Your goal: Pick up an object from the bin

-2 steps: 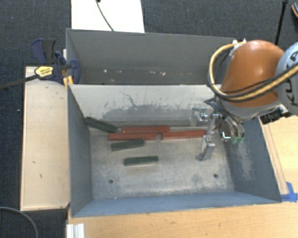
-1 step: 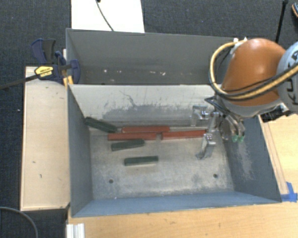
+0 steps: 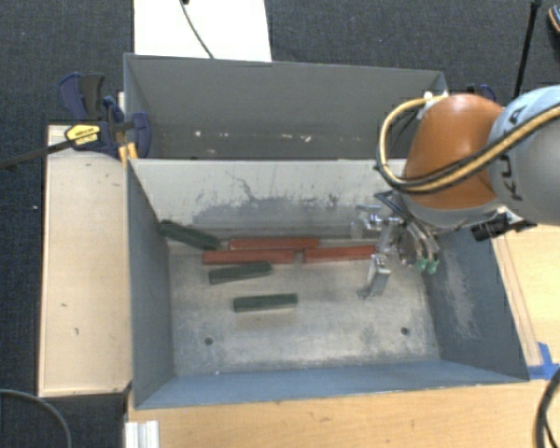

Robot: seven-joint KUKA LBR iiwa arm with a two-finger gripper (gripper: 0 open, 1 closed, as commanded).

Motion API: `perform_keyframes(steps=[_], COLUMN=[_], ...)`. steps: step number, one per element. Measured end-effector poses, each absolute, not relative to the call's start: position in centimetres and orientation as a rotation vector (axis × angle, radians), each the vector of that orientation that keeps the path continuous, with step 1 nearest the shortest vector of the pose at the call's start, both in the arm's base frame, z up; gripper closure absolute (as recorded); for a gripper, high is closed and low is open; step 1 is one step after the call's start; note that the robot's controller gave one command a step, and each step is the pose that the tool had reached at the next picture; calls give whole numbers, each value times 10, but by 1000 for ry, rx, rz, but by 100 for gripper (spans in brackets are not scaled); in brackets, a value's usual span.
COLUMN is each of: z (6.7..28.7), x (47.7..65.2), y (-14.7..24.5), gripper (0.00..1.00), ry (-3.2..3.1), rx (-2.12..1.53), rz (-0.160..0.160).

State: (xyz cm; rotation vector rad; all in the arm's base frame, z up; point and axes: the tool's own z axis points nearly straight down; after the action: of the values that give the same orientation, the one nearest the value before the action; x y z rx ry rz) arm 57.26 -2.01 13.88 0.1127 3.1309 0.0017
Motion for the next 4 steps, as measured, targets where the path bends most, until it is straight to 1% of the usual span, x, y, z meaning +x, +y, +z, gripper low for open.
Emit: perform_keyframes(steps=[1,2,3,4], z=[110,116,68,71], x=[580,592,590,589], y=[-27,-25,4,-9], gripper=[0,0,0,100], ry=[3143,3118,3111,3066], rx=[32,332,451,684], rz=[1,1,2,0])
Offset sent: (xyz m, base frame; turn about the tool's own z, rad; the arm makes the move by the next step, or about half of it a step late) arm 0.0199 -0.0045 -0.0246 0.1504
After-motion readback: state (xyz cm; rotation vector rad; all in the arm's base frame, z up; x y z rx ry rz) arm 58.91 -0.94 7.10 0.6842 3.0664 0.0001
